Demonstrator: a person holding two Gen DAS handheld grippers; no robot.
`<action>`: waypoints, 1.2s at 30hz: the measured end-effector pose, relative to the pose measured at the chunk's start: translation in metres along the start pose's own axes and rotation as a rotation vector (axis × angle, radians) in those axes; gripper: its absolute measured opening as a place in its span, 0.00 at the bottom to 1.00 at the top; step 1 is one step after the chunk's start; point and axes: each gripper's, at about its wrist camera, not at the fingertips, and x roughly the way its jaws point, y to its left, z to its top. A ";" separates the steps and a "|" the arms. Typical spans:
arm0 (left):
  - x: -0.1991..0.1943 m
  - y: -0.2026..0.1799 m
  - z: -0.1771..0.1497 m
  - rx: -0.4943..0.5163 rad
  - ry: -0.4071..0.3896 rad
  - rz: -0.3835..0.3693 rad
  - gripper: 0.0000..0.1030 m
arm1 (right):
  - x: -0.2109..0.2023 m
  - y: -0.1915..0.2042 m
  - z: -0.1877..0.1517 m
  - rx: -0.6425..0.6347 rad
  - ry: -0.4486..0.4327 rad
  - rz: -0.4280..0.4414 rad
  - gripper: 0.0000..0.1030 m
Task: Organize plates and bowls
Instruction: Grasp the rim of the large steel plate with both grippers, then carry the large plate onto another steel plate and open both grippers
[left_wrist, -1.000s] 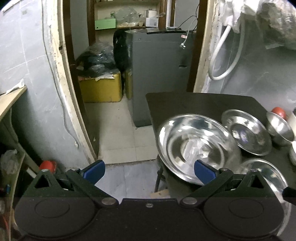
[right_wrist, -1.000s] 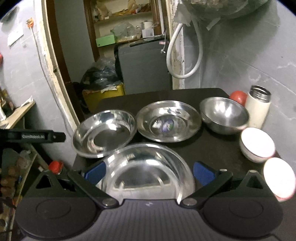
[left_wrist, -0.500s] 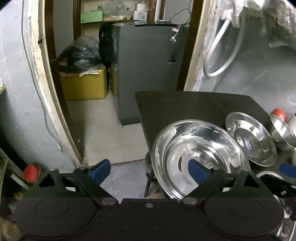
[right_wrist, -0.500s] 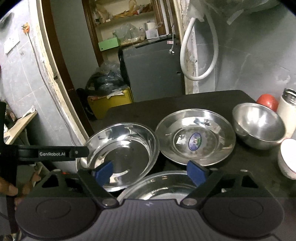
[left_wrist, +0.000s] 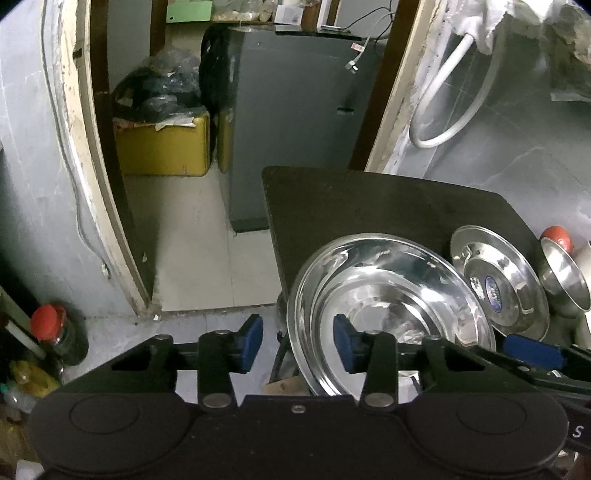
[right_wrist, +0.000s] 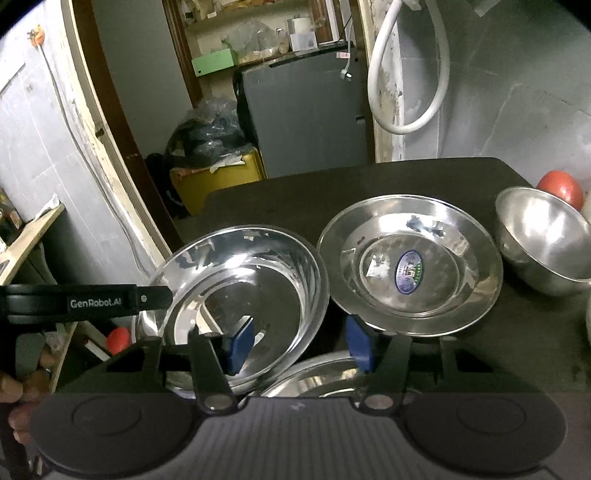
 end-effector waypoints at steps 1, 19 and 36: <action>0.001 0.000 0.000 -0.003 0.003 0.002 0.38 | 0.001 0.001 0.000 0.000 0.004 0.002 0.56; 0.009 0.003 -0.002 -0.036 0.023 -0.007 0.11 | 0.020 -0.001 0.007 -0.009 0.057 0.005 0.26; -0.041 -0.018 -0.004 0.004 -0.083 -0.035 0.11 | -0.037 -0.013 0.005 0.002 -0.065 0.037 0.22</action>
